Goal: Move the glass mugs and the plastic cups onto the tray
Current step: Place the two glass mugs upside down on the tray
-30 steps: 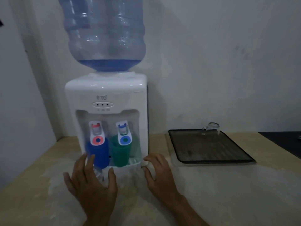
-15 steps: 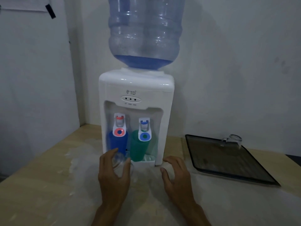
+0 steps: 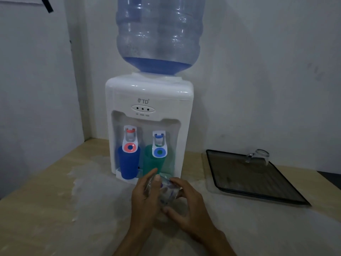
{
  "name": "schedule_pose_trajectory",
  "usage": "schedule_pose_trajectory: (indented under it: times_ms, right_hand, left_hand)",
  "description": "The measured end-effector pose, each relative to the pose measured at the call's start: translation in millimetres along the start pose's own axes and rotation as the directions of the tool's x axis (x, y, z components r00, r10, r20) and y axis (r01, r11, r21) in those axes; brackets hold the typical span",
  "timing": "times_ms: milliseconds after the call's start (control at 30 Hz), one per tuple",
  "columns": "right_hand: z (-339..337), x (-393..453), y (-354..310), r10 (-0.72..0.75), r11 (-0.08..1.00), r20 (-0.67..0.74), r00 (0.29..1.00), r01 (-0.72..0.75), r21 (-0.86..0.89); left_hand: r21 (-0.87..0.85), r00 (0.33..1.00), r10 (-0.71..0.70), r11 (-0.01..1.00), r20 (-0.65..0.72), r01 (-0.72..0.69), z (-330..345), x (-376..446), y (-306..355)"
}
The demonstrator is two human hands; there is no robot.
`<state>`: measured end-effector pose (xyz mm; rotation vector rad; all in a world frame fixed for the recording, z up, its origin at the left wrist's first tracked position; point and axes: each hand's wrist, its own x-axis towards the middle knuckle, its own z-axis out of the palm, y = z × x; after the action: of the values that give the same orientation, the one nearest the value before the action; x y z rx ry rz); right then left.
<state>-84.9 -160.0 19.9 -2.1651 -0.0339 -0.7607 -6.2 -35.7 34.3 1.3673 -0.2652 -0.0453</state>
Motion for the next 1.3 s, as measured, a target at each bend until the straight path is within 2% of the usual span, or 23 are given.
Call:
schedule_pose_trajectory:
  times_ms: [67, 167, 300, 433, 533, 700, 833, 900, 1100, 1200, 1300]
  right_hand:
    - [-3, 0, 1, 0.028, 0.998, -0.050, 0.998, -0.025, 0.052]
    - [-19, 3, 5, 0.079, 0.975, -0.115, 0.990, -0.053, 0.218]
    - [-48, 7, 12, 0.190, 0.897, -0.226, 0.955, -0.075, 0.436]
    - [-69, 8, 24, 0.272, 0.862, -0.335, 0.902, -0.074, 0.501]
    - [-81, 8, 34, 0.335, 0.825, -0.418, 0.844, -0.048, 0.563]
    - [-93, 7, 42, 0.364, 0.831, -0.524, 0.770, -0.015, 0.556]
    - [-98, 4, 47, 0.341, 0.875, -0.614, 0.712, -0.002, 0.484]
    - [-99, 3, 48, 0.306, 0.915, -0.649, 0.697, -0.026, 0.403]
    - [-102, 3, 49, 0.221, 0.973, -0.710, 0.669, -0.102, 0.207]
    - [-99, 5, 56, 0.201, 0.980, -0.745, 0.636, -0.127, 0.156]
    - [-95, 8, 62, 0.222, 0.975, -0.774, 0.594, -0.126, 0.183]
  left_hand:
    - [0.025, 0.999, 0.003, 1.000, 0.049, -0.005, 4, 0, 0]
    - [0.058, 0.988, 0.022, 0.998, 0.156, -0.032, 9, -1, -2]
    - [0.126, 0.926, 0.049, 0.987, 0.375, -0.104, 20, 0, -1]
    - [0.174, 0.833, 0.073, 0.964, 0.548, -0.200, 44, 2, 6]
    - [0.208, 0.777, 0.123, 0.927, 0.617, -0.311, 69, 9, 13]
    - [0.249, 0.659, 0.162, 0.839, 0.734, -0.484, 105, 30, 26]
    - [0.281, 0.568, 0.108, 0.784, 0.816, -0.553, 128, 39, 31]
    - [0.290, 0.544, 0.066, 0.788, 0.837, -0.542, 138, 40, 34]
    - [0.289, 0.547, 0.022, 0.831, 0.837, -0.476, 147, 50, 31]
    - [0.273, 0.559, -0.029, 0.893, 0.829, -0.359, 146, 55, 29]
    - [0.248, 0.599, -0.068, 0.943, 0.798, -0.223, 145, 64, 28]
